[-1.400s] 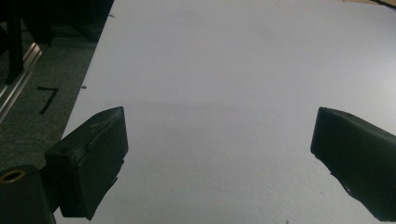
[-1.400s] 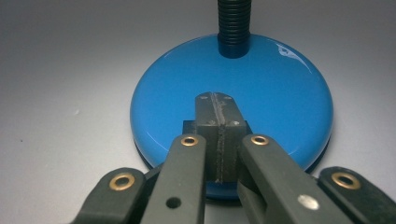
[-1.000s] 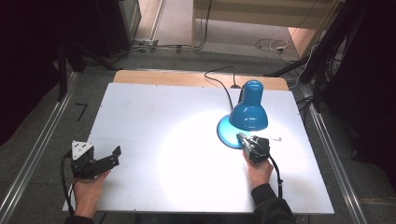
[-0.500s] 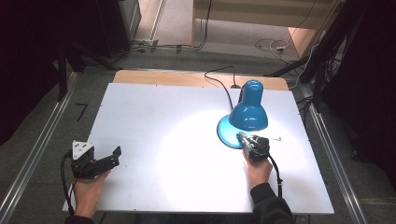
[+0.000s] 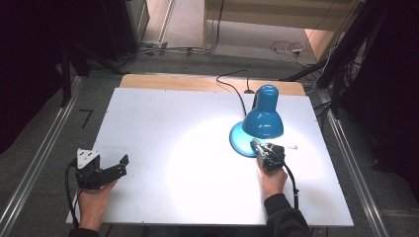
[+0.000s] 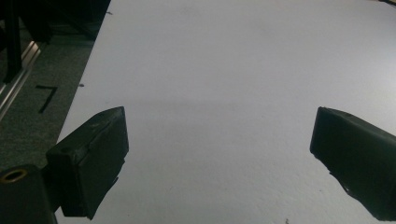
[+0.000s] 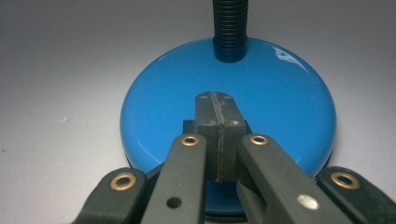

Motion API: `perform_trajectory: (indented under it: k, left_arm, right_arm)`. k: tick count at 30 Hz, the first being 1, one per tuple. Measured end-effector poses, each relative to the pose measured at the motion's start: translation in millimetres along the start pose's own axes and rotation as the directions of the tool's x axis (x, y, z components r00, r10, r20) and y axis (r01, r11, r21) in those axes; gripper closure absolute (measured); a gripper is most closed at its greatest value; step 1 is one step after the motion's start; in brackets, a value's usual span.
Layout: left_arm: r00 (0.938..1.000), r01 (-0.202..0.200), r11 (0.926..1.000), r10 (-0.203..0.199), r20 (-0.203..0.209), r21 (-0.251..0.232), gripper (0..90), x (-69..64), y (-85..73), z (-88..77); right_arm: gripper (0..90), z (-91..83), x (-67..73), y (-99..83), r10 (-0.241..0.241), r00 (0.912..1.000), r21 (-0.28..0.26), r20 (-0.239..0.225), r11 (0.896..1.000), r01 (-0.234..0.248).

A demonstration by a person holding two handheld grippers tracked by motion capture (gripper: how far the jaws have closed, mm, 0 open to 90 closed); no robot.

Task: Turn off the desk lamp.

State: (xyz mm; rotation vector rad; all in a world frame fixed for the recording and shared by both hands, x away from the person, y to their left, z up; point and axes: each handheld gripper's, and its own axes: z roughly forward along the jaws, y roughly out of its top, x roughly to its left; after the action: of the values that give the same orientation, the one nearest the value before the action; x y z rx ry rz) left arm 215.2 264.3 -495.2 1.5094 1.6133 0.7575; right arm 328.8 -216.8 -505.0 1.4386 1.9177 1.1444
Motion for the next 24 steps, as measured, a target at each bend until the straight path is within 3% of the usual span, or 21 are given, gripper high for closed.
perform_trajectory:
  k: [24]
  left_arm:
    - [1.0000, 0.001, 1.0000, -0.001, 0.002, -0.001, 4.8, -0.9, 0.1, 0.1]
  right_arm:
    - [88.0, 1.8, 0.1, -0.4, 0.012, 0.9999, -0.011, -0.001, 1.000, -0.012]
